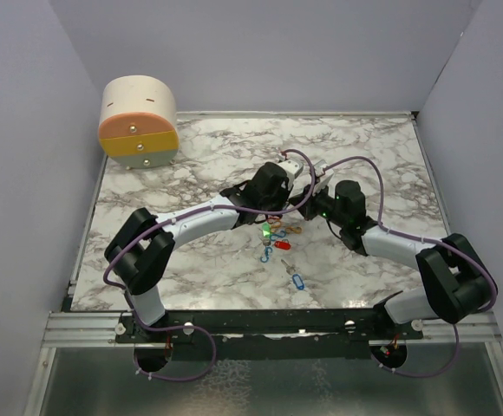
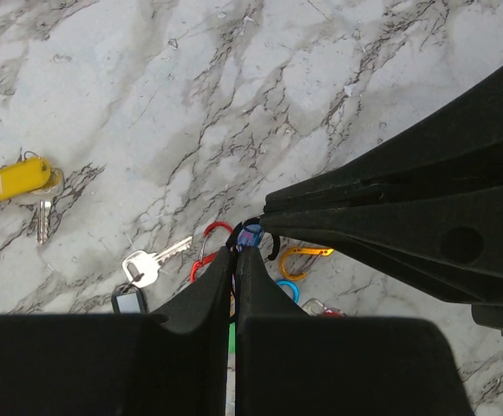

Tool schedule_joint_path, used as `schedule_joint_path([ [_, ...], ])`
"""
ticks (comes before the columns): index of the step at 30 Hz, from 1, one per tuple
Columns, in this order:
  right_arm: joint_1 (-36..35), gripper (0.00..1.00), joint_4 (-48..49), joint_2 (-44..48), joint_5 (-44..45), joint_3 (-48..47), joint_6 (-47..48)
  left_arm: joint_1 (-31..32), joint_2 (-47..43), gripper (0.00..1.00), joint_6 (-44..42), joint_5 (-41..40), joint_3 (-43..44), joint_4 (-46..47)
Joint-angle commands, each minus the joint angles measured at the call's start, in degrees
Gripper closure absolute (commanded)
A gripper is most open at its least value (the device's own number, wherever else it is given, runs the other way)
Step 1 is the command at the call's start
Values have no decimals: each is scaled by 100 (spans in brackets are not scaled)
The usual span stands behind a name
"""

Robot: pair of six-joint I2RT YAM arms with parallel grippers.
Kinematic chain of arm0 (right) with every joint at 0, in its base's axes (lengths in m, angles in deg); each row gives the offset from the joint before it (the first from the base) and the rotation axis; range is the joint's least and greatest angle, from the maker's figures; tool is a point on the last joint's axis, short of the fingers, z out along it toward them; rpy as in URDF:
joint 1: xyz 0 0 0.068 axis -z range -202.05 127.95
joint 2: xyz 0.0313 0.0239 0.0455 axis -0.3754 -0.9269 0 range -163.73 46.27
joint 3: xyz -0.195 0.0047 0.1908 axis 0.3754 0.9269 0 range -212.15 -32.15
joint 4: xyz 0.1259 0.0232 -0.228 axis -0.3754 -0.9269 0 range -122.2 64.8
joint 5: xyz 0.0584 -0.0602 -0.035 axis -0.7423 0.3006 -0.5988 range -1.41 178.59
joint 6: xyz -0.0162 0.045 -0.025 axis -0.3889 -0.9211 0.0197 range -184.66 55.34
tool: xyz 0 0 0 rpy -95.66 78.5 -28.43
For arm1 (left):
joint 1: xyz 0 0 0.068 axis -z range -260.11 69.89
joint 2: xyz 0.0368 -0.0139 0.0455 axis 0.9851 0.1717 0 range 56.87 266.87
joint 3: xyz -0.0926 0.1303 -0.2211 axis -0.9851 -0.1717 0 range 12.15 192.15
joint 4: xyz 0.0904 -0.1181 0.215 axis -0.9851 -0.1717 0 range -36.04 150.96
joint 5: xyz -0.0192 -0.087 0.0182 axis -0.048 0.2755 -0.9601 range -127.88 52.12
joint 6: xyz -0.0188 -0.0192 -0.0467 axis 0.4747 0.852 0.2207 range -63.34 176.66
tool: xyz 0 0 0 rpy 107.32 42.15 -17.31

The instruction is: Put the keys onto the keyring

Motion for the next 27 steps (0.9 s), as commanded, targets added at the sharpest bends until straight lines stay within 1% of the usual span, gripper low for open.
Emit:
schedule_joint_path([
  [1,-29,99,46,219,220,50,125,39,-131,100,-43,79,44,-78],
  [6,-33,99,51,265,254,80,125,39,-133,100,-30,48,48,-80],
  [7,-32,99,47,267,268,79,126,35,-139,98,-22,41,45,-79],
  [12,-33,99,31,284,344,88,125,34,-333,69,1,11,11,-61],
  [15,-30,99,5,301,391,88,125,39,-403,54,17,-40,-42,-21],
  [18,-35,99,-15,322,422,90,134,39,-474,44,32,-130,-93,-7],
  [21,-34,99,-36,349,453,96,142,37,-552,39,45,-264,-144,15],
  [27,-35,99,-67,372,501,96,151,31,-728,37,109,-606,-264,57],
])
